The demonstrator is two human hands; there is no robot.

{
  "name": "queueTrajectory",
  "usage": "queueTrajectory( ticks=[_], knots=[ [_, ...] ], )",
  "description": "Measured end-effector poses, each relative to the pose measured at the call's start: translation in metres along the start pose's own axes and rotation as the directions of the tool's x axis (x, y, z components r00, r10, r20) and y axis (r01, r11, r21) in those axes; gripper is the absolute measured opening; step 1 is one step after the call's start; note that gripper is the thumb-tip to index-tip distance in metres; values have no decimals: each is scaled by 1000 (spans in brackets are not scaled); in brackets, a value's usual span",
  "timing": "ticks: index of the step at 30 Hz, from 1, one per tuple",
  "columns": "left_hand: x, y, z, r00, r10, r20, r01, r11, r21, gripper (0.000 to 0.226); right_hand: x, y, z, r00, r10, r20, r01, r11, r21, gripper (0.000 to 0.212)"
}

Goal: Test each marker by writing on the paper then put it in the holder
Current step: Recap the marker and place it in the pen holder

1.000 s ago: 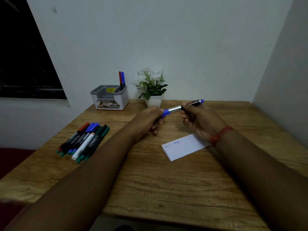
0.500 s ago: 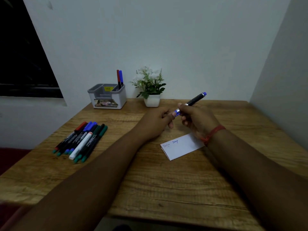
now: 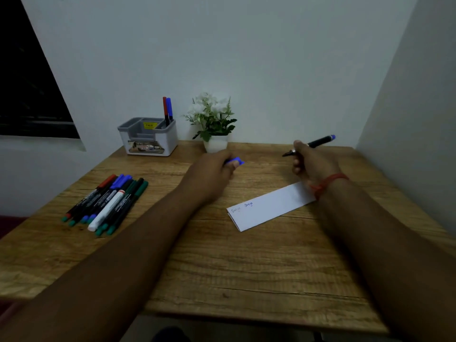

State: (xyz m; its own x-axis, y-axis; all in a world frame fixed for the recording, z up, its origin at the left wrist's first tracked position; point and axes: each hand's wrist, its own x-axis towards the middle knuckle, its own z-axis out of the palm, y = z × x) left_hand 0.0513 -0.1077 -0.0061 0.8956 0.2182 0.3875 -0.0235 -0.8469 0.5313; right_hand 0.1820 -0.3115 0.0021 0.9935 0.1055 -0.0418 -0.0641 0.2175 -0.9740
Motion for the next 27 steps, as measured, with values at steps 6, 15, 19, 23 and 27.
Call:
queueTrajectory(
  ticks=[6,15,19,23,27],
  knots=[
    [2,-1,9,997,71,-6,-70,995,71,20,-15,11,32,982,10,187,6,997,-83,17],
    [7,-11,14,1000,-26,12,25,997,70,15,-20,14,23,968,-31,248,72,985,-159,18],
    [12,-19,16,997,-67,39,61,991,121,12,-24,15,27,967,-39,253,85,980,-177,18],
    [14,-22,15,997,-81,-3,81,991,106,21,-31,14,30,963,-59,262,112,975,-193,18],
    [12,-26,3,987,-157,31,147,966,214,62,-41,8,32,949,-134,286,194,962,-191,13]
  ],
)
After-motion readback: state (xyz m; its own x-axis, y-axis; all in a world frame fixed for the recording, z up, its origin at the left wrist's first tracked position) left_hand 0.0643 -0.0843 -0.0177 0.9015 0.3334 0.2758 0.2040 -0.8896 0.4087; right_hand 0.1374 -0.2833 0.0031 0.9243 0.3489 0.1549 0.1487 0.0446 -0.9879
